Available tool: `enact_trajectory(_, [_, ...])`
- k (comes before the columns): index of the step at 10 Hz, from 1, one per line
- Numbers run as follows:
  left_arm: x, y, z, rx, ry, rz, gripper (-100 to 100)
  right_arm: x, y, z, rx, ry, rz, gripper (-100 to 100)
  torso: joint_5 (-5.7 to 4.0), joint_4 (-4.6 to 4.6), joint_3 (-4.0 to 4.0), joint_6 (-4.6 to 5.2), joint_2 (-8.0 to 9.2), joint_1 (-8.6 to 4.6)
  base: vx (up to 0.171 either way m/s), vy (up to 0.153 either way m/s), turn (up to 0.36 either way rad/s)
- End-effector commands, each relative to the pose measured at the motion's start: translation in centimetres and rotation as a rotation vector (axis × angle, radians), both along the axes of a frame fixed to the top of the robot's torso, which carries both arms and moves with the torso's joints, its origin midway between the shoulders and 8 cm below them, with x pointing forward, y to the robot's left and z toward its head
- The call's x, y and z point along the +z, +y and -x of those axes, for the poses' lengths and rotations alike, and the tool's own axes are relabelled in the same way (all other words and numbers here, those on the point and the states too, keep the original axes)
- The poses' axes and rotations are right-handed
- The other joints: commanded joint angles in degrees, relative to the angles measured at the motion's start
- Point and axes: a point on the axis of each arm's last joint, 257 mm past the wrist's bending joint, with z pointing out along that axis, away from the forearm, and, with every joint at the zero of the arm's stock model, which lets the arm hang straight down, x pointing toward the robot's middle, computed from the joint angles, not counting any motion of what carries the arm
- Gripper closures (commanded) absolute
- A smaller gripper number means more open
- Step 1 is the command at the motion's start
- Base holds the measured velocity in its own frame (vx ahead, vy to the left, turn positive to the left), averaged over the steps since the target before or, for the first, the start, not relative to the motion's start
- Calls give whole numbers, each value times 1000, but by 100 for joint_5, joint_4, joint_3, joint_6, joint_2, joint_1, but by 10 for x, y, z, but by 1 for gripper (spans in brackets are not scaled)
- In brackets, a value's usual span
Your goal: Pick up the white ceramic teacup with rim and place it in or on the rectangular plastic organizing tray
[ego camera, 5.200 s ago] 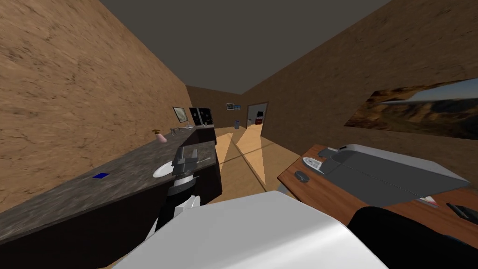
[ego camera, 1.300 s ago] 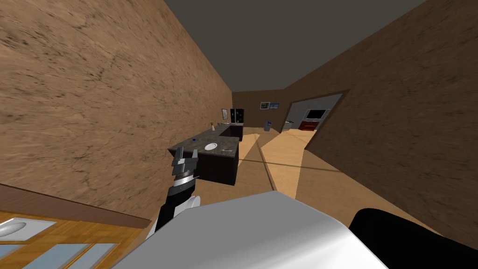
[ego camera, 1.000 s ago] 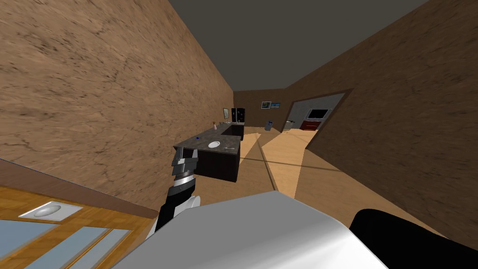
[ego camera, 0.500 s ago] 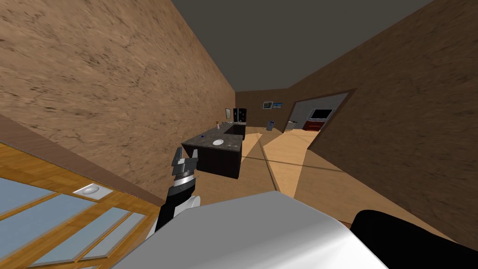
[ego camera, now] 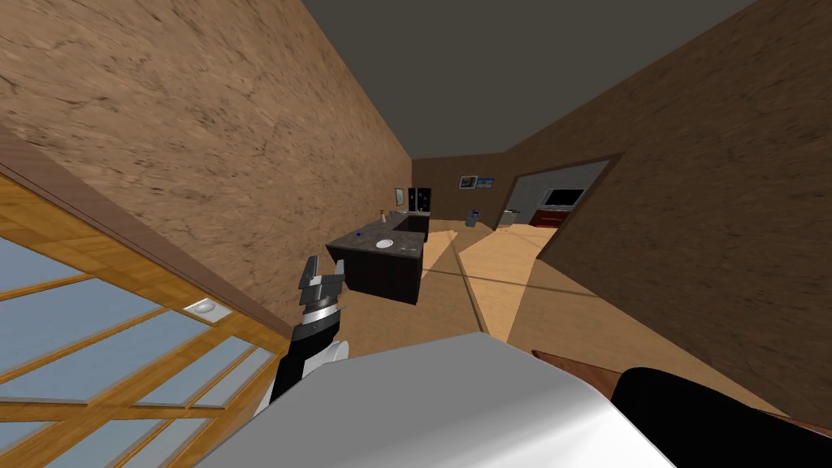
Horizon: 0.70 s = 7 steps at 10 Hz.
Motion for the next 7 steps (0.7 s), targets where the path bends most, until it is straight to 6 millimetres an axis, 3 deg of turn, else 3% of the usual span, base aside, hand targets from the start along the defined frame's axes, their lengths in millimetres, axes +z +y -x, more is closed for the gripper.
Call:
enact_trajectory(1, [0,0,0,0,0,0,0,9,-3,-8,14,-10,24,100,0,0,0,0,0,0,-222,35,6])
enact_trajectory(5, [0,0,0,0,0,0,0,27,-9,-45,97,-55,56,100,0,3,5,3,6,-12,-202,22,-41])
enact_trajectory(7, [0,0,0,0,0,0,0,37,-12,-77,172,-93,67,100,5,5,11,5,18,-21,-252,-32,-117])
